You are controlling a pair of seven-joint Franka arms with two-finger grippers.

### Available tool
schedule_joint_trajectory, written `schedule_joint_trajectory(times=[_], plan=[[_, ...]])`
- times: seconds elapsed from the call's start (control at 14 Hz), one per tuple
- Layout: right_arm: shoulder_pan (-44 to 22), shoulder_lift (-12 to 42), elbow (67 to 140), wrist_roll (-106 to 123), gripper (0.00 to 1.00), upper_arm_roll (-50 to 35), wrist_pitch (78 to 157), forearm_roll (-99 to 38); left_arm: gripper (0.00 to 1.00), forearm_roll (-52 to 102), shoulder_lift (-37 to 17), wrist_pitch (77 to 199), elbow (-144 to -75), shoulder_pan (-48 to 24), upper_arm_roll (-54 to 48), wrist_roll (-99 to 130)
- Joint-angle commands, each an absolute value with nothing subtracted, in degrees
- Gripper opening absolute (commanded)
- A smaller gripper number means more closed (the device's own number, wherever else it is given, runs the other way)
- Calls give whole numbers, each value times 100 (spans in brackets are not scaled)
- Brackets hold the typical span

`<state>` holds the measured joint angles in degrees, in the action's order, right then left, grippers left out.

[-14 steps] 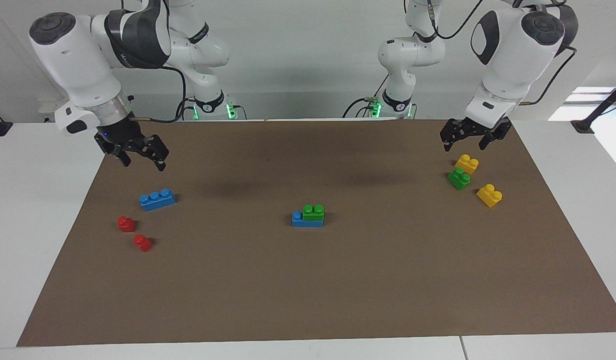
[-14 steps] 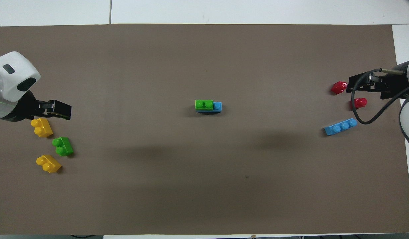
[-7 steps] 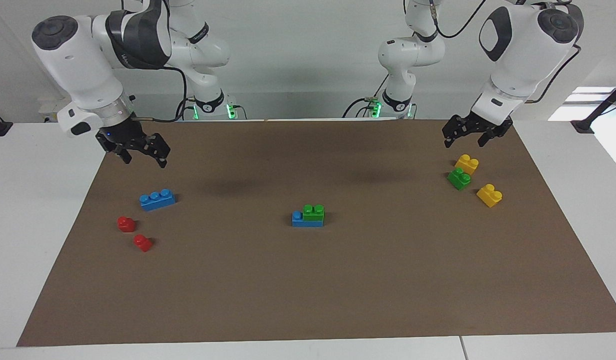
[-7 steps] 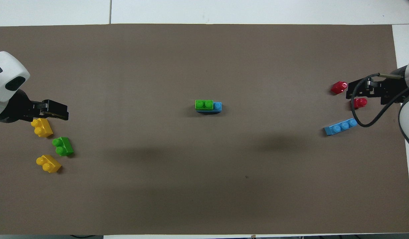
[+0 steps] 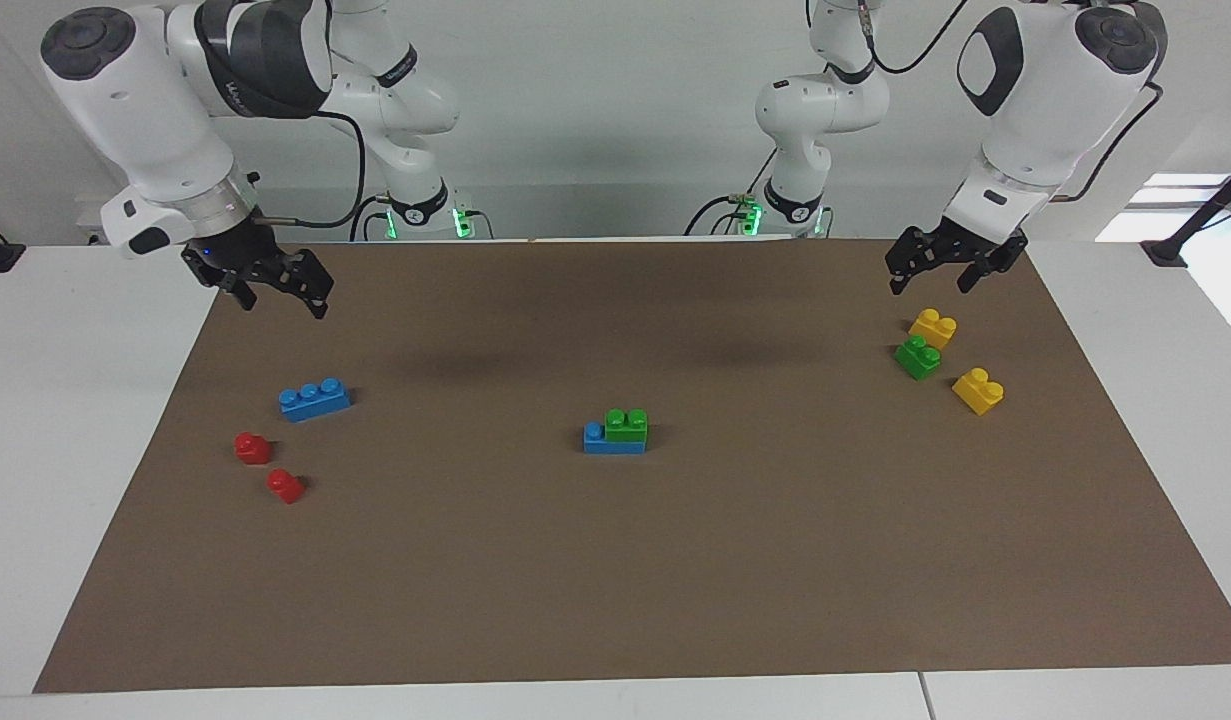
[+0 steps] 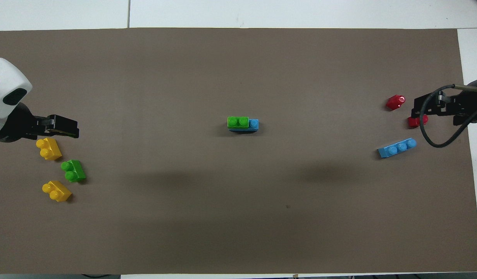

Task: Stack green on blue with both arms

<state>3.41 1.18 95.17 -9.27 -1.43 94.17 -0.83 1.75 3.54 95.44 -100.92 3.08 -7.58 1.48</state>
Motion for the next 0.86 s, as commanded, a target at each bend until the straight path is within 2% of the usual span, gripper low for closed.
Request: schedule_joint_trajectory(times=[0.0,0.79], plan=[[475,193,9387,-835,100,-202,9281,-88,100,290,483,9668,-10178,378,-791,88],[475,202,9290,-861,100,-202,9290,-62,100,290,483,9642,-10187,378,-791,62]])
